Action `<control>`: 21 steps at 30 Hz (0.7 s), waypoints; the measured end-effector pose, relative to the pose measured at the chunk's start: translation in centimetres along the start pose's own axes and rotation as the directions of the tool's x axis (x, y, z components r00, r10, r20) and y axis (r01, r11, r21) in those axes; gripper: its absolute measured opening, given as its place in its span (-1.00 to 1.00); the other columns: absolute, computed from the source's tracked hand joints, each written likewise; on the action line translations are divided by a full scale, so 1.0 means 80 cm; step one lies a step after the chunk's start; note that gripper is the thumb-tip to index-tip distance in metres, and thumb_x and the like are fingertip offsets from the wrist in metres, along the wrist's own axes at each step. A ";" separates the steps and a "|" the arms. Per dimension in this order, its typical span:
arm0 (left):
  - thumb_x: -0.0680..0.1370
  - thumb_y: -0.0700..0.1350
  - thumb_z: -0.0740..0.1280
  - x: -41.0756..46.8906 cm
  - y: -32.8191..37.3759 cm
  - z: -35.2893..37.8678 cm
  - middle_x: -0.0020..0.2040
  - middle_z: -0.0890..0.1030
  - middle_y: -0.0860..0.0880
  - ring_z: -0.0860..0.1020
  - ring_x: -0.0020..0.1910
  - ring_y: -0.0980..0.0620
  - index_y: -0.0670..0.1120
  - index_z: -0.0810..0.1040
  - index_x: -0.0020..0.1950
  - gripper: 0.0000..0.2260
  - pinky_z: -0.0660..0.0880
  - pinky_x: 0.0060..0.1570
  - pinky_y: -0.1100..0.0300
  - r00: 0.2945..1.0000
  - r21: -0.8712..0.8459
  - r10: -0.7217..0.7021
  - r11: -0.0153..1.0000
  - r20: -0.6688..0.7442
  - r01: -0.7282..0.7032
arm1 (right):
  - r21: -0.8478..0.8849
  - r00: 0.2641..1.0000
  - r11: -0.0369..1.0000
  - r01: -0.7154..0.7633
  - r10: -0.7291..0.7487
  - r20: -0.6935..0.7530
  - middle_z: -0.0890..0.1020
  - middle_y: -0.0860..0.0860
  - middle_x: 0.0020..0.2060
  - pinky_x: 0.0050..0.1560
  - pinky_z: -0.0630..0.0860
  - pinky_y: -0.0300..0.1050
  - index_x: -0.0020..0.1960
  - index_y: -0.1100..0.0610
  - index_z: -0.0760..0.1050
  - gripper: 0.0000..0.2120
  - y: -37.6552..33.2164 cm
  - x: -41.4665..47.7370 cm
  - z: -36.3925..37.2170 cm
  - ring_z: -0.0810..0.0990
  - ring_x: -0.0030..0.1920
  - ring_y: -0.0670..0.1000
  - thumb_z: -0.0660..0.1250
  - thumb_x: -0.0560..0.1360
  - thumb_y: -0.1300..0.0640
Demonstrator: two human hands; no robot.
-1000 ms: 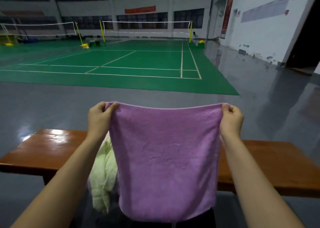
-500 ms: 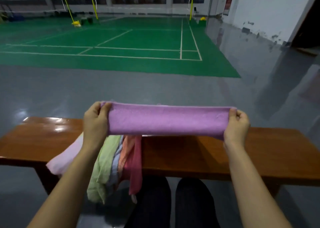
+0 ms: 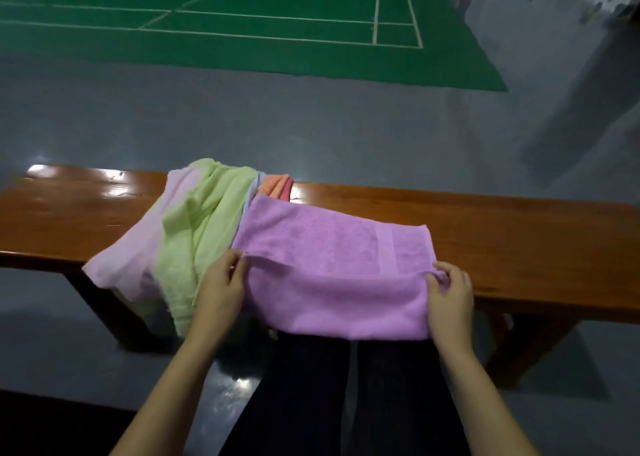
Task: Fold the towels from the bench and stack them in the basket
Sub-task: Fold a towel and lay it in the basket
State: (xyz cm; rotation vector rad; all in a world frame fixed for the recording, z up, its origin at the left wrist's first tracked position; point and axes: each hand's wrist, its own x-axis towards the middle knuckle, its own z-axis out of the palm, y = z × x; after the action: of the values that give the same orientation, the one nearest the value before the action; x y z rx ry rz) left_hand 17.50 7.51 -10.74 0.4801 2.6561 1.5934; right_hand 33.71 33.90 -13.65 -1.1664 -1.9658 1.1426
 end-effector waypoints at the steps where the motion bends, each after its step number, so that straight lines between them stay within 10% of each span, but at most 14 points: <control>1: 0.59 -0.22 0.26 0.002 0.006 0.002 -0.21 0.56 0.04 0.48 -0.26 0.28 -0.10 0.52 -0.13 -0.88 0.35 -0.26 0.45 1.000 -0.011 0.008 1.000 0.013 -0.008 | -0.076 0.994 0.991 0.113 -0.113 0.003 0.48 0.12 0.16 0.16 0.39 -0.06 0.18 0.21 0.51 -0.75 -0.012 -0.004 0.007 0.44 0.18 0.11 0.29 0.52 0.33; 4: 0.54 -0.23 0.34 0.007 0.026 0.010 -0.22 0.57 0.08 0.49 -0.28 0.31 -0.07 0.53 -0.12 -0.92 0.37 -0.25 0.46 1.000 -0.081 0.023 0.996 0.018 -0.022 | 0.044 0.904 0.929 0.368 -0.369 0.218 0.47 0.08 0.27 0.36 0.31 -0.06 0.27 0.17 0.46 -0.65 -0.065 -0.028 0.046 0.38 0.32 0.02 0.32 0.51 0.32; 9: 0.52 -0.24 0.36 0.022 0.047 0.029 -0.23 0.57 0.08 0.49 -0.28 0.31 -0.08 0.53 -0.11 -0.92 0.36 -0.25 0.46 0.998 -0.142 0.049 0.989 0.039 -0.043 | 0.312 0.634 0.924 0.222 -0.380 0.674 0.51 -0.06 0.18 0.28 0.33 -0.28 0.34 0.07 0.38 -0.65 -0.142 -0.054 0.138 0.44 0.22 -0.17 0.20 0.58 0.29; 13: 0.52 -0.20 0.36 0.060 0.037 0.031 -0.22 0.60 0.09 0.51 -0.25 0.29 -0.06 0.57 -0.11 -0.95 0.42 -0.19 0.37 0.998 -0.057 0.041 0.998 0.042 -0.038 | 0.313 0.715 0.938 0.149 -0.321 0.620 0.51 -0.22 -0.22 -0.02 0.37 -0.27 -0.14 -0.09 0.41 -0.79 -0.143 -0.032 0.182 0.48 -0.17 -0.31 0.24 0.58 0.21; 21: 0.49 -0.04 0.41 0.149 0.001 0.049 0.18 0.44 -0.32 0.43 0.15 -0.30 -0.28 0.39 0.22 -0.56 0.34 0.15 -0.04 0.976 0.545 -0.208 0.826 0.057 0.145 | 0.268 0.798 0.959 0.089 -0.230 0.558 0.55 -0.24 -0.15 0.15 0.49 0.05 -0.02 0.00 0.43 -0.98 -0.103 -0.017 0.226 0.56 0.04 -0.03 0.26 0.58 0.11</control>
State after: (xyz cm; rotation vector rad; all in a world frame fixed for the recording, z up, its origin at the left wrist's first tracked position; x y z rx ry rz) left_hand 6.81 14.06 -10.79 0.2961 2.9273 0.7235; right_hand 16.60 23.77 -14.92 -0.5351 -2.2323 1.7324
